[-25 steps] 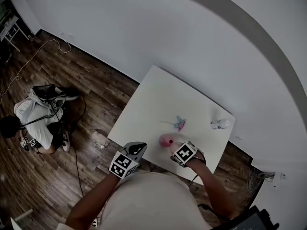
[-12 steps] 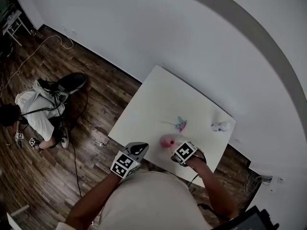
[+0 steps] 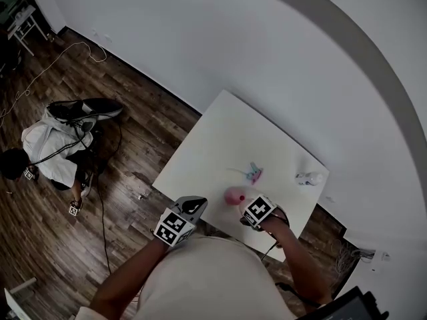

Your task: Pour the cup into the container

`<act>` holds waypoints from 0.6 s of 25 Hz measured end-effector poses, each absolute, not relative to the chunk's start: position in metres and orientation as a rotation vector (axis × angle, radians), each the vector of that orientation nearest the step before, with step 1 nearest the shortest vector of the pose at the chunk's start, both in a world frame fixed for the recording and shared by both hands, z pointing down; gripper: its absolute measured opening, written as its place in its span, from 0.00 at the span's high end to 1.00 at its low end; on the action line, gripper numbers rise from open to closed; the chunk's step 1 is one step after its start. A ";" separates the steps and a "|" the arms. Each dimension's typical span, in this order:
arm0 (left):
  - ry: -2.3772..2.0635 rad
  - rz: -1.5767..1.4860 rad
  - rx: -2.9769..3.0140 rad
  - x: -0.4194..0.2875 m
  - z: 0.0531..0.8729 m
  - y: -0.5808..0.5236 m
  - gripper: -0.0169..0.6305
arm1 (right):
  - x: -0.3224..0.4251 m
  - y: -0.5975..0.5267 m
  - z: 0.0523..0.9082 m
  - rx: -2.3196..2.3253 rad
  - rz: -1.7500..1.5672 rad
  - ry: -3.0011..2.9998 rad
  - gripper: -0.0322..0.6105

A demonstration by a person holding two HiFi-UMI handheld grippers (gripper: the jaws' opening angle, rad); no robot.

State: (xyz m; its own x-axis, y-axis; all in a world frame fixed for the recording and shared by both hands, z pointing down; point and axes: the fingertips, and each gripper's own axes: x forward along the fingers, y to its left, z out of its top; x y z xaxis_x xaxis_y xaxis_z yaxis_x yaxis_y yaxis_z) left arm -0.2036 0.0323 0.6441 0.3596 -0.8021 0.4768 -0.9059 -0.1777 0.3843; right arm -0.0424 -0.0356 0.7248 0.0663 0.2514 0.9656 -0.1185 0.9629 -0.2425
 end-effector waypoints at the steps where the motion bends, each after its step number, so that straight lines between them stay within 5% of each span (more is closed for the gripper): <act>1: -1.479 0.217 2.012 -0.204 0.644 0.032 0.95 | -0.043 -0.035 0.724 -0.110 0.281 -1.476 0.36; 15: -1.477 0.200 2.012 -0.206 0.646 0.034 0.95 | -0.047 -0.035 0.716 -0.120 0.292 -1.437 0.36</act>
